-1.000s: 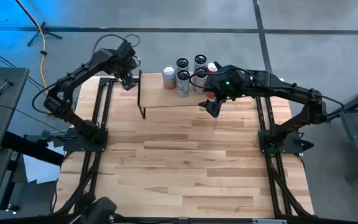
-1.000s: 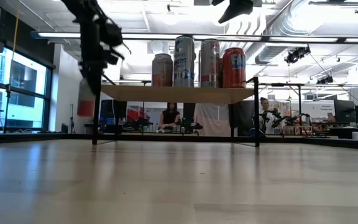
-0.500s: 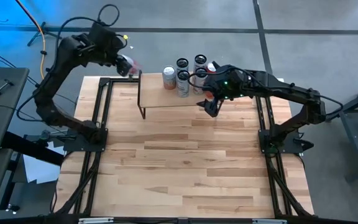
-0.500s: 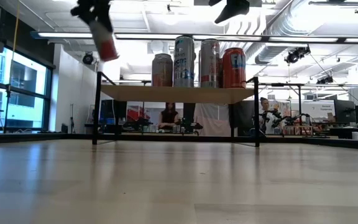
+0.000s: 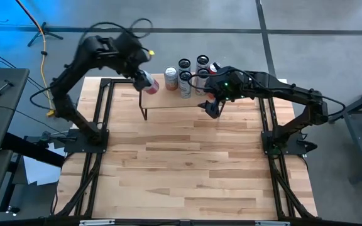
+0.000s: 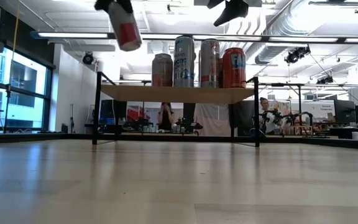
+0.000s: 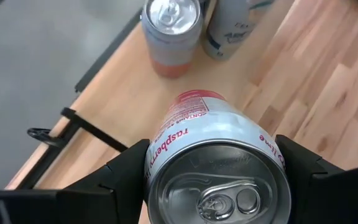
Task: Place canned beverage on shelf
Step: Put the silver soda can on the shelf
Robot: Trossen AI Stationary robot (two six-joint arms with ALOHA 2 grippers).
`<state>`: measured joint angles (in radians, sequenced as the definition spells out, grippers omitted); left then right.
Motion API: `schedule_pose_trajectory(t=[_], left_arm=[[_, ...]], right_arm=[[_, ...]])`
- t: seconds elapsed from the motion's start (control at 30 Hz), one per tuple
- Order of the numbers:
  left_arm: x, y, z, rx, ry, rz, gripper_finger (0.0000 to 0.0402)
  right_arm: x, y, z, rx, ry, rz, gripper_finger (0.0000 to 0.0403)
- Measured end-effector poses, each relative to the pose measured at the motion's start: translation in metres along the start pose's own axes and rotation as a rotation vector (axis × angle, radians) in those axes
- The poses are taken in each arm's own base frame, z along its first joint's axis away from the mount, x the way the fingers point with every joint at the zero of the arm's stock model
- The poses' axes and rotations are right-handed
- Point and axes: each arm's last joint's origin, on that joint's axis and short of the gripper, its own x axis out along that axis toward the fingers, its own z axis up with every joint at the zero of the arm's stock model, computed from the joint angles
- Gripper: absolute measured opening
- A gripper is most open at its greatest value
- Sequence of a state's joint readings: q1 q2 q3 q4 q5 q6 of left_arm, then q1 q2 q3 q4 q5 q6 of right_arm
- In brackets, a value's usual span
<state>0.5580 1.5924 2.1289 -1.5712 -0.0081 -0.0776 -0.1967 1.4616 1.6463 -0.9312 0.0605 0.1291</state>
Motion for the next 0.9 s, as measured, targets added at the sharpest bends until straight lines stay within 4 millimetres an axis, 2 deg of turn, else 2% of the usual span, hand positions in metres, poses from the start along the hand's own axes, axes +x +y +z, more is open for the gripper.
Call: schedule_pose_trajectory(t=[0.13,0.37,0.57,0.9], left_arm=[[0.027,-0.010,0.011,0.033,0.069,0.000,0.0225],[0.059,-0.021,0.021,0.093,0.149,-0.012,0.0225],[0.075,-0.028,0.025,0.144,0.188,0.002,0.0225],[0.098,-0.028,0.031,0.172,0.242,0.041,0.0240]], right_arm=[[0.000,0.000,-0.003,0.002,0.029,-0.004,0.0334],[0.000,0.000,-0.003,0.027,0.033,-0.004,0.0334],[0.000,0.000,-0.003,0.035,0.034,-0.005,0.0334],[0.000,0.000,-0.004,0.035,0.036,-0.005,0.0334]])
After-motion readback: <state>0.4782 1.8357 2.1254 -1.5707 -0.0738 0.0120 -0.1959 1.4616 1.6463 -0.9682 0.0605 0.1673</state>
